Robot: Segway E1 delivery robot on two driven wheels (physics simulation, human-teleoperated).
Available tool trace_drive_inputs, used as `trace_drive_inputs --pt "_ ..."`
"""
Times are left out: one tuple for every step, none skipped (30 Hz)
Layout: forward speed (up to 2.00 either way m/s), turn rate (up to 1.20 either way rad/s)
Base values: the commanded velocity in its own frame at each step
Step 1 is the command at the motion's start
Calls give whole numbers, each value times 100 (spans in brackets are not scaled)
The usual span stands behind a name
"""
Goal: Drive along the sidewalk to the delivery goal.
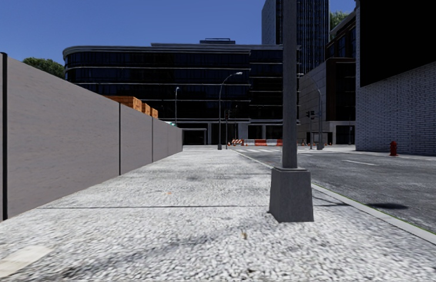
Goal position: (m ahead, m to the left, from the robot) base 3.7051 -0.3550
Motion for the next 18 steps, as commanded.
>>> trace_drive_inputs --pt "138 0" --pt "138 0" --pt "138 0" --pt "138 0" --pt "138 0" --pt "138 0" --pt "138 0" --pt "138 0" --pt "138 0" --pt "137 0" --pt "137 0" --pt "137 0" --pt "137 4" --pt "137 18" --pt "137 18" --pt "137 33" --pt "137 39" --pt "136 31"
